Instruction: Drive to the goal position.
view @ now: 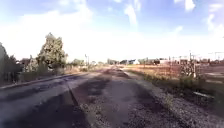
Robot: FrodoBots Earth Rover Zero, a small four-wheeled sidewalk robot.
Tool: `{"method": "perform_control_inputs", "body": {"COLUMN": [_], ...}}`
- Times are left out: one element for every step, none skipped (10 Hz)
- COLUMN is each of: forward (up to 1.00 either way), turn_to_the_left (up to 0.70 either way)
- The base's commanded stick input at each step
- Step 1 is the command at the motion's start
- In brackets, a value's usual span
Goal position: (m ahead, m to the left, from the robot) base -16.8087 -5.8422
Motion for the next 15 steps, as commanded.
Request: {"method": "perform_control_inputs", "body": {"forward": [0.00,0.00,0.00,0.00,0.00,0.00,0.00,0.00,0.00,0.00,0.00,0.00,0.00,0.00,0.00], "turn_to_the_left": [0.00,0.00,0.00,0.00,-0.06,-0.15,-0.37,-0.26,-0.04,0.00,0.00,0.00,0.00,0.00,0.00]}}
